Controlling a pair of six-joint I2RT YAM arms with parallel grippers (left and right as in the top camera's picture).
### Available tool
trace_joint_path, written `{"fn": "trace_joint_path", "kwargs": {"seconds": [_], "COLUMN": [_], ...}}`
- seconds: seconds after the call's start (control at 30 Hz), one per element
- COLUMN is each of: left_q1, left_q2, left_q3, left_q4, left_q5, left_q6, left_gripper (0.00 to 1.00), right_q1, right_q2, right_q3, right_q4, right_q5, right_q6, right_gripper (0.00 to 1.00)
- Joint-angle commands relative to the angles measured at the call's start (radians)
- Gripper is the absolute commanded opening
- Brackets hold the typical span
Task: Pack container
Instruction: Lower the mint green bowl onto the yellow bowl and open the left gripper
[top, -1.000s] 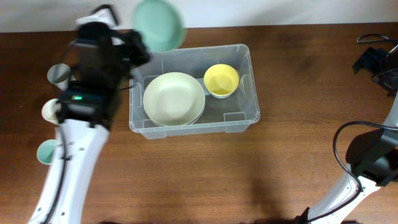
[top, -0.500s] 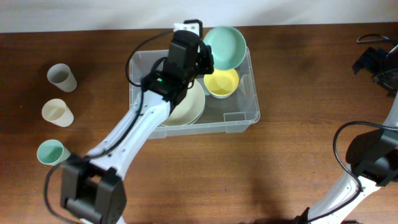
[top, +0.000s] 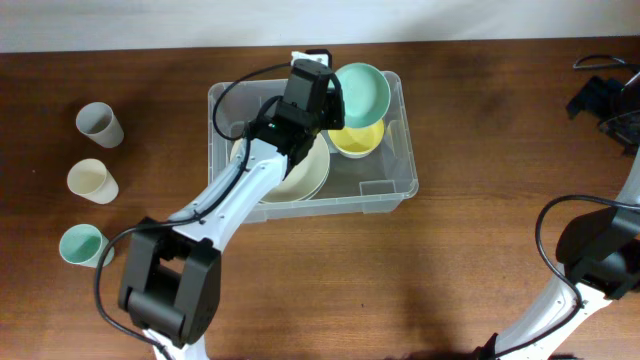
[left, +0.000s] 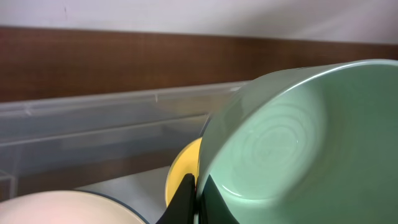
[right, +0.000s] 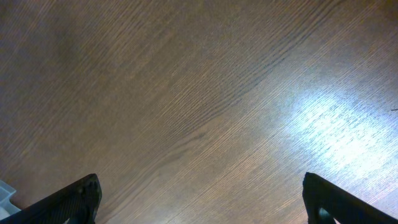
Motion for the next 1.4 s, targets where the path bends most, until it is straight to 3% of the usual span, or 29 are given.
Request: {"fn": "trace_joint_path", "kwargs": {"seconds": [0.0,0.77,0.93,1.27,1.37], "left_q1": [-0.01,-0.011,-0.011,-0.011,-0.01], "left_q2": [0.042,0.114,0.115,0.115,0.113], "left_q3": [0.02,0.02,0.02,0.02,0.03], "left_q4": [0.001,-0.089,-0.089,-0.066,-0.056], "left_q5": [-0.003,0.035,0.035,0.035,0.035], "left_q6": [0.019,0.019,0.019,0.02,0.02], "left_gripper": [0.01,0.04,0.08,0.23,0.41], "right_q1": [-0.006,-0.006,-0.006,-0.006,-0.006], "right_q2": [0.003,0.003,0.003,0.003,0.003], "right_q3": [-0.004,-0.004,-0.004,-0.004,-0.004], "right_q4": [0.0,0.0,0.0,0.0,0.0], "right_q5": [0.011,0.011,0.011,0.011,0.011], "right_q6": [0.0,0.0,0.0,0.0,0.0], "right_gripper": [0.99,0.99,0.99,0.99,0.99]}}
